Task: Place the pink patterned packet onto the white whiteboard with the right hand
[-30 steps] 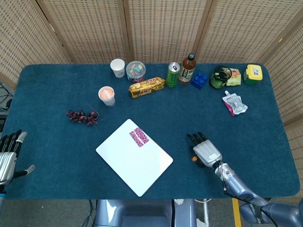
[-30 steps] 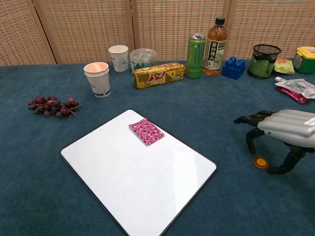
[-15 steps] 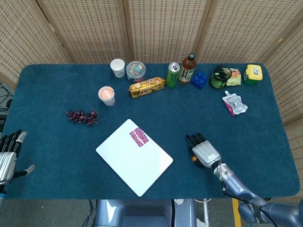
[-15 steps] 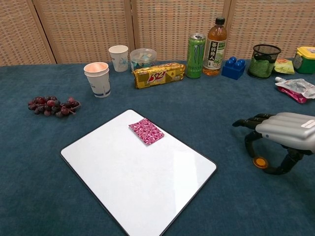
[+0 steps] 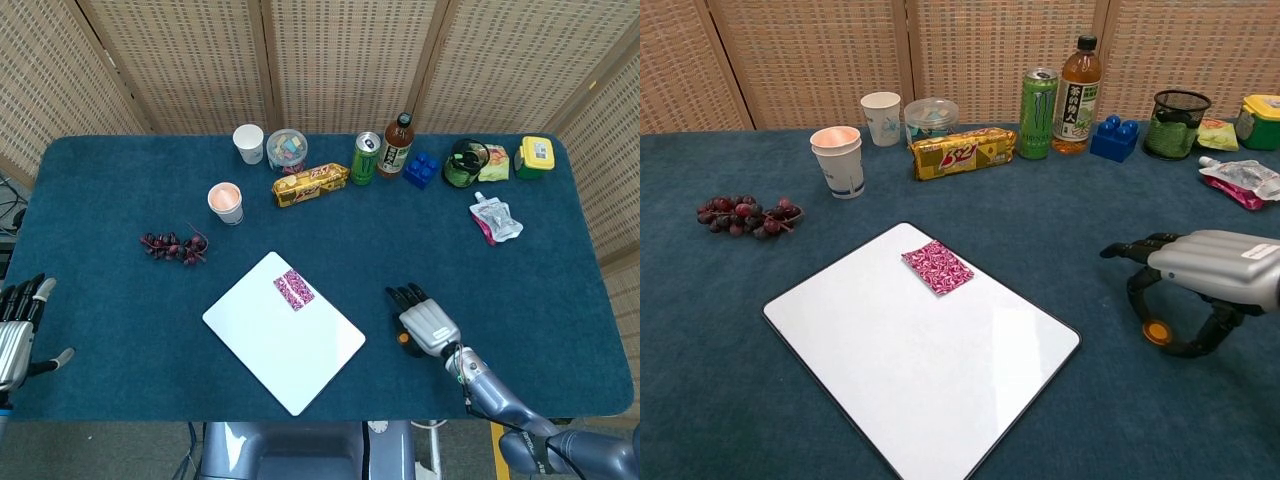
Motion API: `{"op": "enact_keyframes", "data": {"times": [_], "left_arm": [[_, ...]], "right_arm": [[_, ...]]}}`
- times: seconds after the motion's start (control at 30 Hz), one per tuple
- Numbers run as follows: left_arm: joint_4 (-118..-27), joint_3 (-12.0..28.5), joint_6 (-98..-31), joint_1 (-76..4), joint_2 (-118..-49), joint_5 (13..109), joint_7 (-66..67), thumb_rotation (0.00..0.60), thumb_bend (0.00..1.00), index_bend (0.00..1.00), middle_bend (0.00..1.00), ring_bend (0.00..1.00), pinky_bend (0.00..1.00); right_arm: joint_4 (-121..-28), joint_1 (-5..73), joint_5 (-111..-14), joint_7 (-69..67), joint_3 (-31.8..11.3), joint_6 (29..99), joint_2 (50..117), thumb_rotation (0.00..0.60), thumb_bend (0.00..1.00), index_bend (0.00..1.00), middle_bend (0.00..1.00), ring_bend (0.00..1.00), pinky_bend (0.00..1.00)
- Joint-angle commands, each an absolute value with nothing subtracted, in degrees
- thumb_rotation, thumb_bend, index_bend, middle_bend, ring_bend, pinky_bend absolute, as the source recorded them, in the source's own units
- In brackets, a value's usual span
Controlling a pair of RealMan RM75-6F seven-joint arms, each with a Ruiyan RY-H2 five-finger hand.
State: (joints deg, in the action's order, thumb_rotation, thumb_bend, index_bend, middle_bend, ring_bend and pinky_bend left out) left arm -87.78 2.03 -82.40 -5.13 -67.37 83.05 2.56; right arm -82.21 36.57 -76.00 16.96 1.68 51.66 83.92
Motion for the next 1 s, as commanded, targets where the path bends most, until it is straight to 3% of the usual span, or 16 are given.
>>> {"op": "enact_keyframes", "data": {"times": [0.03, 0.5, 1.0], "left_arm": [[-87.77, 2.03, -82.42, -5.12, -67.29, 83.07, 2.34, 0.600, 0.00, 0.00, 0.00, 0.00, 0.00], [-86.72, 2.23, -82.05, -5.92, -67.39, 84.08, 0.49, 0.600, 0.00, 0.00, 0.00, 0.00, 0.00], [-87.28, 3.64, -79.71, -6.54, -66.19, 80.46, -1.62, 0.600, 0.00, 0.00, 0.00, 0.00, 0.00]], "right_arm": [[-82.78, 37.07, -75.65, 17.05, 0.71, 51.45, 83.95, 0.600, 0.36, 0.58, 0.00, 0.00, 0.00], [-86.31, 47.88, -61.94, 27.12, -11.43, 45.65, 89.11, 0.600, 0.36, 0.58, 0.00, 0.00, 0.00], [-71.30, 63.60, -42.68, 40.08, -17.35, 42.61, 105.51, 0.600, 0.36, 0.58, 0.00, 0.00, 0.00]]}}
